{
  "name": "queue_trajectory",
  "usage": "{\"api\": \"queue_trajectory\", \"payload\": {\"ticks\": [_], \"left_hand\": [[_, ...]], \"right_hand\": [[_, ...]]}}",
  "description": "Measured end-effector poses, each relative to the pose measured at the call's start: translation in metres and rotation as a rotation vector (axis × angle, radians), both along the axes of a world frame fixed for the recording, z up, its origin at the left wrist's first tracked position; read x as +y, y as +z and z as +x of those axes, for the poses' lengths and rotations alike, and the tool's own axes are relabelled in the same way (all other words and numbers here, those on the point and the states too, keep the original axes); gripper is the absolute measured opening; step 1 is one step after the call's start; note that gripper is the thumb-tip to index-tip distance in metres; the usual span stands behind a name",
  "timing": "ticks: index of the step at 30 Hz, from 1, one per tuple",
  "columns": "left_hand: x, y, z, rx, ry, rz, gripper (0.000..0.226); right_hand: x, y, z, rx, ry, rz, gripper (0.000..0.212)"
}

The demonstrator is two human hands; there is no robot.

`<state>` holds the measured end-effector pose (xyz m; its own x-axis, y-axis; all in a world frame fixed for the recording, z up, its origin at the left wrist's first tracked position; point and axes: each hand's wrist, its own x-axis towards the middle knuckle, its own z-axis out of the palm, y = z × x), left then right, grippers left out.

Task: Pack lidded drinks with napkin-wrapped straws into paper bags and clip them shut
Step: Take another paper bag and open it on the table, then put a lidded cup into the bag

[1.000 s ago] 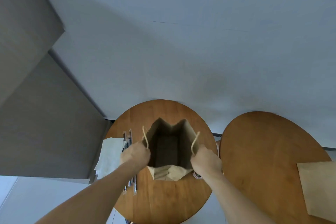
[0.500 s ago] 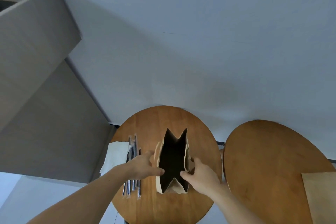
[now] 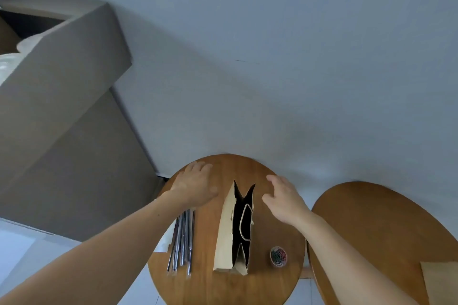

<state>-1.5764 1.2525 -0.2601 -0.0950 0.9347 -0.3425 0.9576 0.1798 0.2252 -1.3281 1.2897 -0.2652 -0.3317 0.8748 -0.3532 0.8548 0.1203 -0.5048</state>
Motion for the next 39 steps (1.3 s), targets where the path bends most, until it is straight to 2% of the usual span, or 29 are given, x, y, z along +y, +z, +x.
{"api": "queue_trajectory", "payload": {"ticks": [6,14,23,28,32,36,39], "left_hand": [[0.005,0.052,-0.022,0.090,0.101,0.214,0.066],[-0.021,0.130,-0.076,0.196,0.260,0.383,0.071],[-0.062,0.241,-0.180,0.232,0.442,0.665,0.066],[-0.098,0.258,-0.265,0.233,0.551,0.669,0.065],[-0.120,0.246,-0.322,0.201,0.602,0.610,0.066],[-0.132,0.226,-0.361,0.162,0.579,0.573,0.065],[-0.133,0.214,-0.380,0.127,0.523,0.549,0.066]], "right_hand": [[0.034,0.038,-0.043,0.019,0.129,0.174,0.055],[0.046,0.097,-0.124,0.061,0.410,0.264,0.061],[0.041,0.210,-0.244,0.172,0.575,0.524,0.058],[0.024,0.256,-0.335,0.229,0.678,0.571,0.063],[0.009,0.272,-0.414,0.161,0.776,0.549,0.072],[0.004,0.270,-0.478,-0.049,0.885,0.473,0.100],[0.006,0.265,-0.511,-0.189,0.934,0.445,0.110]]}}
